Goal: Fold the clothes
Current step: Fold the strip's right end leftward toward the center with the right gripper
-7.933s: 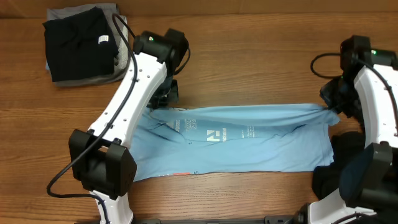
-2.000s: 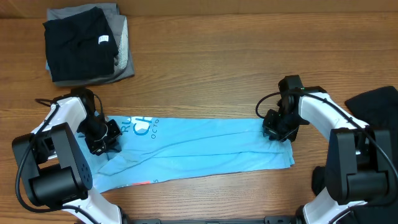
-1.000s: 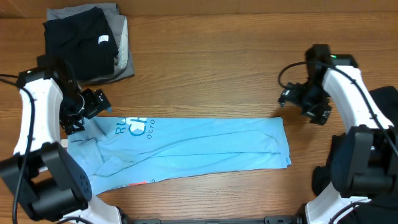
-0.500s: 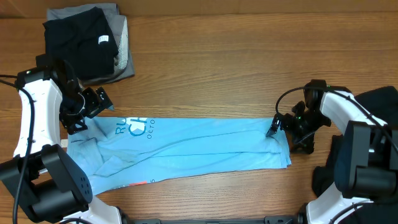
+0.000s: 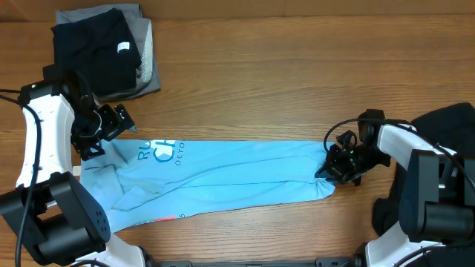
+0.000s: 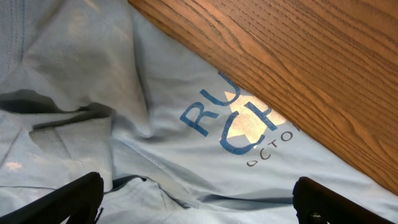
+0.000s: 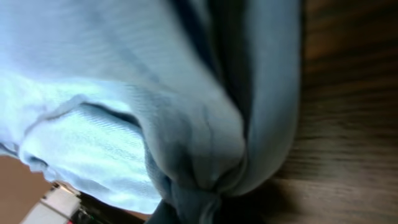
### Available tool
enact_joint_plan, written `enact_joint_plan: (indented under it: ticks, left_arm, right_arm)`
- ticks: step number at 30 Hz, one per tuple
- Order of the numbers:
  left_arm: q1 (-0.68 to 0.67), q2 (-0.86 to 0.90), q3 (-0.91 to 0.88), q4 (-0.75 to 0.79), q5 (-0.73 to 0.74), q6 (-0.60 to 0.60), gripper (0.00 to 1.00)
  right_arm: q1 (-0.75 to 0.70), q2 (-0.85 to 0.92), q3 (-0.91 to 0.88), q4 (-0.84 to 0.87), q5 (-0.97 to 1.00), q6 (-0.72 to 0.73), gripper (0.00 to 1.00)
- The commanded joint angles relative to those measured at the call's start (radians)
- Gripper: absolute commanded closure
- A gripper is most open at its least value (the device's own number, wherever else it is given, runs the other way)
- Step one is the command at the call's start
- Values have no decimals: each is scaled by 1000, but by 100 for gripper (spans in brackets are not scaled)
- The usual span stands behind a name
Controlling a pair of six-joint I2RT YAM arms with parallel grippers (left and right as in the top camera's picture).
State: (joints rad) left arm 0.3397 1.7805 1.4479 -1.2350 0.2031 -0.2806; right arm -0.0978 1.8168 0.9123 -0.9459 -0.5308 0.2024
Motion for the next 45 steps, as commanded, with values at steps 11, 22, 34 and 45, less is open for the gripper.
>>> enact_joint_plan:
  ticks: [11,22,34,45]
  left_arm:
    - [-9,-8,-5,-14,12,19,0]
    - [-10,-8,-5,-14,12,19,0]
    - [-27,-8,-5,-16,11,19,0]
    - [-27,-8,-5,-19,12,19,0]
  right_arm:
    - [4,-61,267,-258,644,383,96]
    - [128,-207,378,-322,541,329,96]
    - [460,-201,347,-182,308,356,96]
    - [672,-190,303,-72,289,468,93]
